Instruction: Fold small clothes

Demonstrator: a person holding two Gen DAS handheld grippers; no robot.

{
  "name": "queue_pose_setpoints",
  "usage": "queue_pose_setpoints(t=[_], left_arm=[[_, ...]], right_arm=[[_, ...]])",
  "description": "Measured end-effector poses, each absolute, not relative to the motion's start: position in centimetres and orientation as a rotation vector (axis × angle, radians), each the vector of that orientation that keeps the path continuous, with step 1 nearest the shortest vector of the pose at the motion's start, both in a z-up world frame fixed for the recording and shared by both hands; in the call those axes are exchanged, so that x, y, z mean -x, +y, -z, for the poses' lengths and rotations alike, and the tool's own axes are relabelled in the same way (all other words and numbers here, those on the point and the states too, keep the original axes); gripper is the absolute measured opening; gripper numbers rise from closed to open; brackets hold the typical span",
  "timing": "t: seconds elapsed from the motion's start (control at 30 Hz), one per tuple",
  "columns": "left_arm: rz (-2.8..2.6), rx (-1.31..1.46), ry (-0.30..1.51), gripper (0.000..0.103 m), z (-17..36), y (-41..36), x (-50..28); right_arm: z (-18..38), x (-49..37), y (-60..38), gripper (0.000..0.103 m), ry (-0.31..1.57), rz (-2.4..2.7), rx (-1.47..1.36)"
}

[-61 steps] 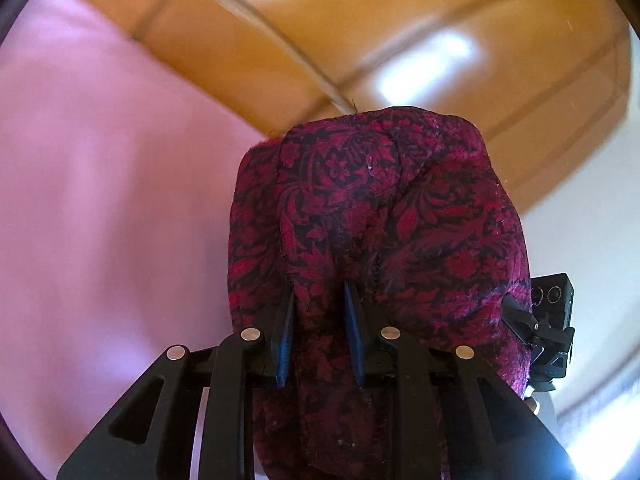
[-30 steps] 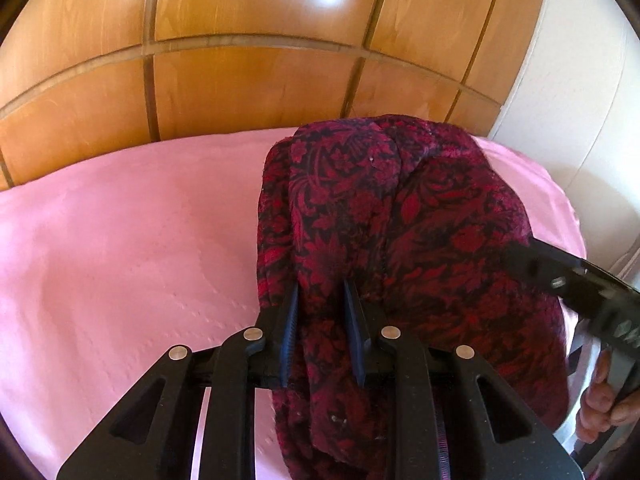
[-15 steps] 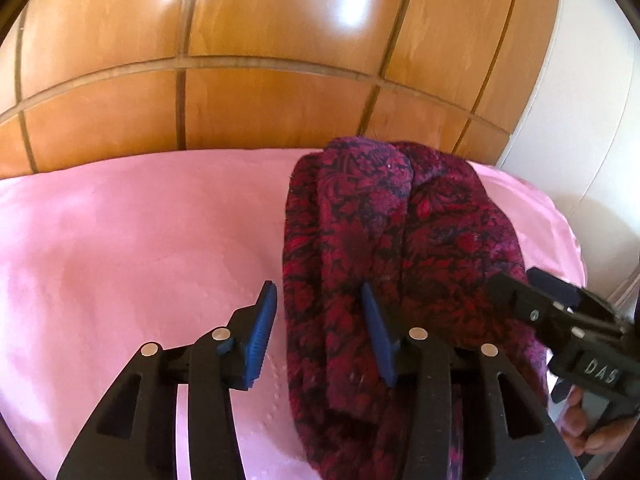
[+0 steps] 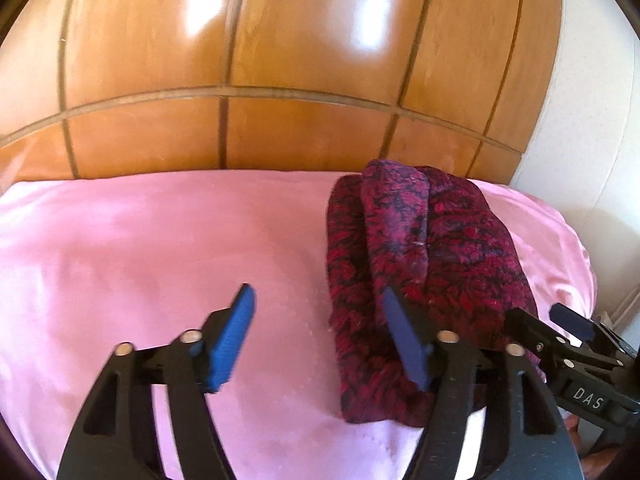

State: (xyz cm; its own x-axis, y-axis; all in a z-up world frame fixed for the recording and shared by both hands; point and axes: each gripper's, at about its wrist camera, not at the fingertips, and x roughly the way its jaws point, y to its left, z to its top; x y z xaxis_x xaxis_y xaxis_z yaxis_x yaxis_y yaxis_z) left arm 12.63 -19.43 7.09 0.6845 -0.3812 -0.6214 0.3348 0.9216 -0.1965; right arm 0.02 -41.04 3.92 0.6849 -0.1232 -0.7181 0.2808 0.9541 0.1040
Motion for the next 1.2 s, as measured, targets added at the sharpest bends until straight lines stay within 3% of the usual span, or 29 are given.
queue_pose_setpoints(t=[0.1, 0.33, 1.2], left_arm=[[0.377, 0.062, 0.692, 0.071, -7.6, -18.5, -11.7], [0.321, 0.047, 0.649, 0.087, -8.2, -16.9, -9.2], [0.253, 0.035, 0.639, 0.098, -7.7, -15.1, -6.3]], right_arm=[[-4.2, 1.0, -40.2, 0.096, 0.773, 0.247, -0.206], [-4.7, 3.4, -38.4, 0.100, 0.751, 0.286, -0.190], [-3.9, 6.5, -36.3, 0.100, 0.703, 0.374, -0.146]])
